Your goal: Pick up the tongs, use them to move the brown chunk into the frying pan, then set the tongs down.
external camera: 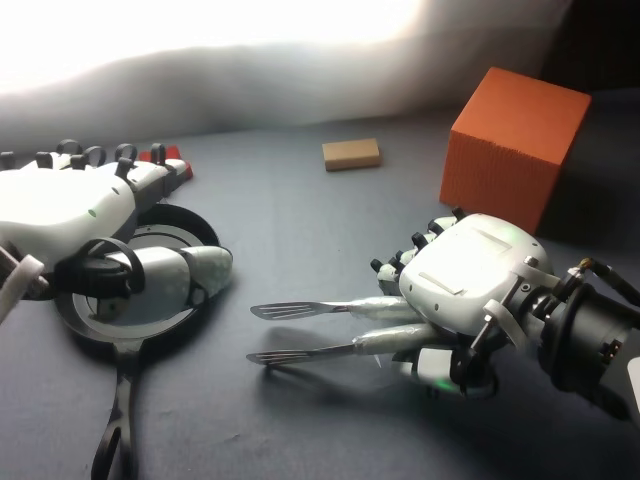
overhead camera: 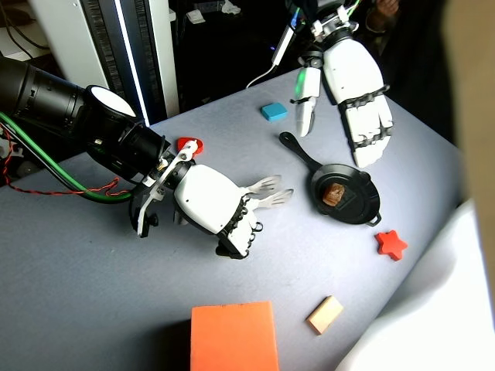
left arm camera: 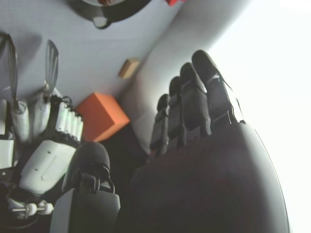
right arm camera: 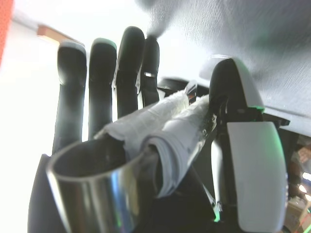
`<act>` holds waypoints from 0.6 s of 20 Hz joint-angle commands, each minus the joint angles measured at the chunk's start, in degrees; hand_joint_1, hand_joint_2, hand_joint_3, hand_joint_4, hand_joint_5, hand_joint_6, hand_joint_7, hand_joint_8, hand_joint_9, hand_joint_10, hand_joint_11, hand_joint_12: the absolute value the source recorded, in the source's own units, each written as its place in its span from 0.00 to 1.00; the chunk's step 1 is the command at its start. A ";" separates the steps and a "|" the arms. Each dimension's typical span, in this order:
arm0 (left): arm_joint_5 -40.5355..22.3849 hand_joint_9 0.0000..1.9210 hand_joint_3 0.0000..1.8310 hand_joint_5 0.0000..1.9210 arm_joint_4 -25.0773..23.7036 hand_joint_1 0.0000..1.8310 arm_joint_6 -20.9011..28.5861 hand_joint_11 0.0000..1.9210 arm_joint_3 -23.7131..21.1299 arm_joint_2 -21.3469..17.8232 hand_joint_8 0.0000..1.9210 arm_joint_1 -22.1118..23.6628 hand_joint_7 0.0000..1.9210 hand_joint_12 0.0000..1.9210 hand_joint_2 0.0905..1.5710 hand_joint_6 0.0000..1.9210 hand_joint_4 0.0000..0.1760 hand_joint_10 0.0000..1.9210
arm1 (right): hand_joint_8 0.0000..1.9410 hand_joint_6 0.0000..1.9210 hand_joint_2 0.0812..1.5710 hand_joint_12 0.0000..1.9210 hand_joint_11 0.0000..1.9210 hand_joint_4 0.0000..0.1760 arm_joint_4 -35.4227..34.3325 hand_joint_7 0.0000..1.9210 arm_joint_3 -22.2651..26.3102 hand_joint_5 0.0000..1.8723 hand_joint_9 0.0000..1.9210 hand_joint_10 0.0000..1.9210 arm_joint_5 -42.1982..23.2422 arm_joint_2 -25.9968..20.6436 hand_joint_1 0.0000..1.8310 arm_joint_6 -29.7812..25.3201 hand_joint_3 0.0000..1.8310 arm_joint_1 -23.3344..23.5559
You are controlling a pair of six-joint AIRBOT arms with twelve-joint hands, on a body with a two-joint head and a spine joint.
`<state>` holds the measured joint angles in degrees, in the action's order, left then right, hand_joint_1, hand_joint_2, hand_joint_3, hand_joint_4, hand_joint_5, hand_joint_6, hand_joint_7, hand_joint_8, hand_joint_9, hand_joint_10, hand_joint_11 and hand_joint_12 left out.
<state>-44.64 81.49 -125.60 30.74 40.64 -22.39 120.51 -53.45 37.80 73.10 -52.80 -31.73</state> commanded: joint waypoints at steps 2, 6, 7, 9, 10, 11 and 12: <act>-3.06 0.09 0.00 0.03 -4.76 0.00 0.18 0.00 -0.35 0.29 0.00 0.06 0.06 0.34 0.81 0.00 0.20 0.00 | 0.55 0.29 0.80 1.00 0.22 0.00 1.51 0.33 0.01 0.28 0.28 0.88 2.88 -0.62 0.31 0.33 0.00 -0.80; -5.81 0.09 0.00 0.02 -9.21 0.00 4.85 0.00 -1.81 2.19 0.00 -2.82 0.07 0.34 0.82 0.00 0.21 0.00 | 0.26 0.16 0.80 0.96 0.12 0.00 1.50 0.33 1.63 0.23 0.25 0.63 2.37 -2.36 0.26 1.01 0.00 -1.30; -5.96 0.09 0.00 0.02 -9.90 0.00 5.58 0.00 -2.04 2.60 0.00 -3.33 0.07 0.36 0.81 0.00 0.20 0.00 | 0.17 0.12 0.80 0.92 0.07 0.00 1.50 0.33 1.93 0.22 0.24 0.55 1.94 -2.74 0.23 0.98 0.00 -1.27; -5.97 0.09 0.00 0.03 -10.40 0.00 5.80 0.00 -2.83 3.50 0.00 -3.76 0.07 0.38 0.80 0.00 0.23 0.00 | 0.04 0.05 0.77 0.77 0.01 0.00 1.50 0.30 2.54 0.18 0.23 0.28 1.18 -3.64 0.19 0.93 0.00 -1.09; -6.38 0.09 0.00 0.02 -10.44 0.00 5.78 0.00 -3.37 3.85 0.00 -3.84 0.06 0.38 0.80 0.00 0.21 0.00 | 0.01 0.02 0.76 0.71 0.00 0.00 1.50 0.29 2.82 0.16 0.24 0.19 1.01 -4.05 0.18 0.91 0.00 -0.98; -7.44 0.09 0.00 0.03 -10.44 0.00 5.64 0.00 -4.00 4.23 0.00 -3.92 0.06 0.36 0.80 0.00 0.23 0.00 | 0.00 0.01 0.74 0.65 0.00 0.00 1.50 0.26 3.05 0.14 0.23 0.11 1.00 -4.42 0.16 0.92 0.00 -0.88; -8.39 0.08 0.00 0.02 -10.43 0.00 5.50 0.00 -4.66 4.64 0.00 -4.20 0.06 0.35 0.81 0.00 0.18 0.00 | 0.00 0.00 0.73 0.60 0.00 0.00 1.50 0.23 3.24 0.11 0.22 0.08 1.00 -4.80 0.16 1.07 0.00 -0.76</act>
<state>-49.08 74.87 -119.96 25.89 45.60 -26.85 119.17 -50.46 35.53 68.55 -51.79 -32.77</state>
